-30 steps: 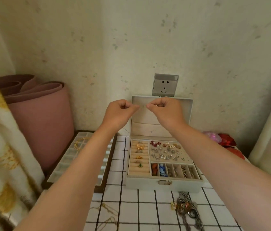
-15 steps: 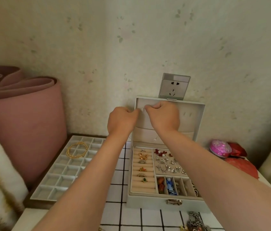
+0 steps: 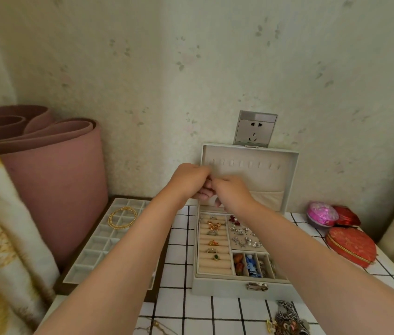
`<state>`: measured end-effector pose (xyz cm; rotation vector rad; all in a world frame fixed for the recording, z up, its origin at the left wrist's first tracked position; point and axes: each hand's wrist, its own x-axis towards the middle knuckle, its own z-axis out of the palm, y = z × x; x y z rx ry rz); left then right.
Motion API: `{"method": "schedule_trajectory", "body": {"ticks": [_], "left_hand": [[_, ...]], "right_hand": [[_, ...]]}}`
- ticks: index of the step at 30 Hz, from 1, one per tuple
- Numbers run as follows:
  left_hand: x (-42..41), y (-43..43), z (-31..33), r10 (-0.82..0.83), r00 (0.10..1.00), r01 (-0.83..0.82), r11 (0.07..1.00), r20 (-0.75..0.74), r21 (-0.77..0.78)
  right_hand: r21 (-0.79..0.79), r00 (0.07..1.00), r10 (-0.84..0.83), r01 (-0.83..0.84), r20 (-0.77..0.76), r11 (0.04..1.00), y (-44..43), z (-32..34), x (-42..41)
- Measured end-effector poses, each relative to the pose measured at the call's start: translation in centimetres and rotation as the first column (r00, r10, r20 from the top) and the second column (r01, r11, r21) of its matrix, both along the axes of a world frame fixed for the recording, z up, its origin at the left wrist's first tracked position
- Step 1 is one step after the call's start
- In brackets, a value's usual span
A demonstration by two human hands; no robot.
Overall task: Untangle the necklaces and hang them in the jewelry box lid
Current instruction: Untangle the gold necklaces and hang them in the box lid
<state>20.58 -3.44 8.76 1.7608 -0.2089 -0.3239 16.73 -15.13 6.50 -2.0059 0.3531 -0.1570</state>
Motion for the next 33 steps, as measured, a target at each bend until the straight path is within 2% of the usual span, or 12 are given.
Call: {"method": "schedule_trajectory", "body": {"ticks": [2,3,8,10,17,22,27,33], "left_hand": [[-0.2,0.0,0.3,0.005,1.0,-0.005,1.0,0.018,0.025],[-0.3,0.1,0.4,0.001,1.0,-0.002,0.999,0.023,0.036],[-0.8,0.4,0.8,-0.061,0.998,0.059,0.997,0.035,0.055],[-1.0,0.4,1.0,-0.072,0.994,0.067,0.996,0.083,0.065],[-1.5,0.6,0.3,-0.154,0.971,0.119,0.975,0.183,0.189],[-1.7,-0.3,-0.2,-0.156,0.974,0.13,0.979,0.164,0.16],[-1.8,-1.0,-0.9,-0.122,0.988,0.11,0.986,0.092,0.128],[-2.1,-1.0,-1.8,-0.233,0.972,0.23,0.971,0.034,0.072]], "right_hand": [[0.136,0.995,0.068,-0.059,-0.067,0.989,0.1,0.2,-0.4],[0.154,0.992,0.096,-0.082,-0.086,0.985,0.0,0.2,-0.6],[0.067,0.977,0.192,-0.186,-0.091,0.98,-0.3,0.7,-1.3],[0.055,0.973,0.212,-0.208,-0.09,0.977,-0.5,0.9,-1.5],[-0.049,0.98,0.168,-0.174,-0.111,0.984,-1.5,1.8,-2.1],[-0.12,0.99,0.088,-0.102,-0.114,0.988,-2.3,2.3,-1.8],[-0.28,0.997,0.064,-0.053,0.03,0.958,-2.8,2.9,-1.1],[-0.246,0.977,0.147,-0.105,0.156,0.963,-2.3,4.0,-1.0]]}}
